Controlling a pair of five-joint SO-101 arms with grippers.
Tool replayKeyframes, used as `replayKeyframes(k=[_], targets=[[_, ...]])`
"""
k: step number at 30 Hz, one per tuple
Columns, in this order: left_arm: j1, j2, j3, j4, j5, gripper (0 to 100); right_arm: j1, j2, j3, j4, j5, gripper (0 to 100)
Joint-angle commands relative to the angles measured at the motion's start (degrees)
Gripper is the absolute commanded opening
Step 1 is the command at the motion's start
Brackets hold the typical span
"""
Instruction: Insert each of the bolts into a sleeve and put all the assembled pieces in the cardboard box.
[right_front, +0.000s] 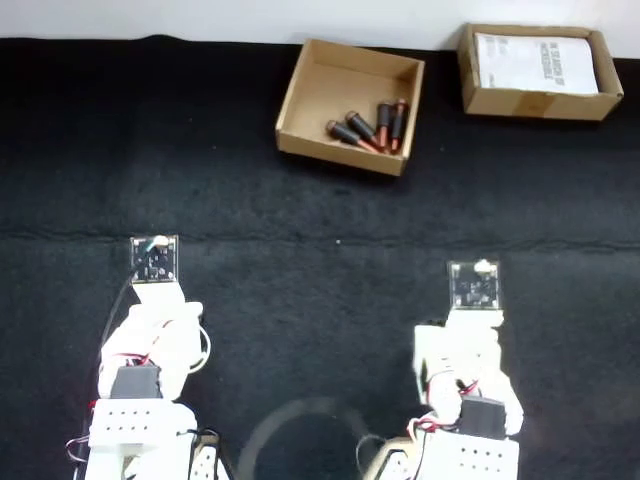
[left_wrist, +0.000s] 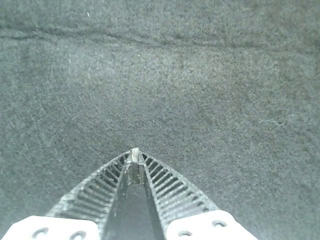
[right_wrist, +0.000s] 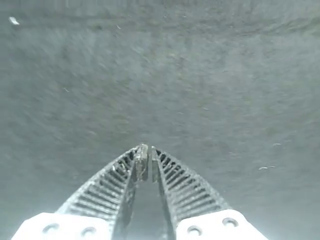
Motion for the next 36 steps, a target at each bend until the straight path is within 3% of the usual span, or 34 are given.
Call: replayKeyframes(k=[1,5,36], targets=[[0.84,-0.40,1.19,0.35,-0.09,1,-5.05,0.57,5.93,0.31,-5.36,0.6],[0.84,-0.40,1.19,0.35,-0.09,1,-9.01,0.57,8.22,3.82,-5.71,0.6],[0.84,-0.40,1.19,0.35,-0.09,1,-9.27,0.57,7.52,7.34,-6.07,0.6]])
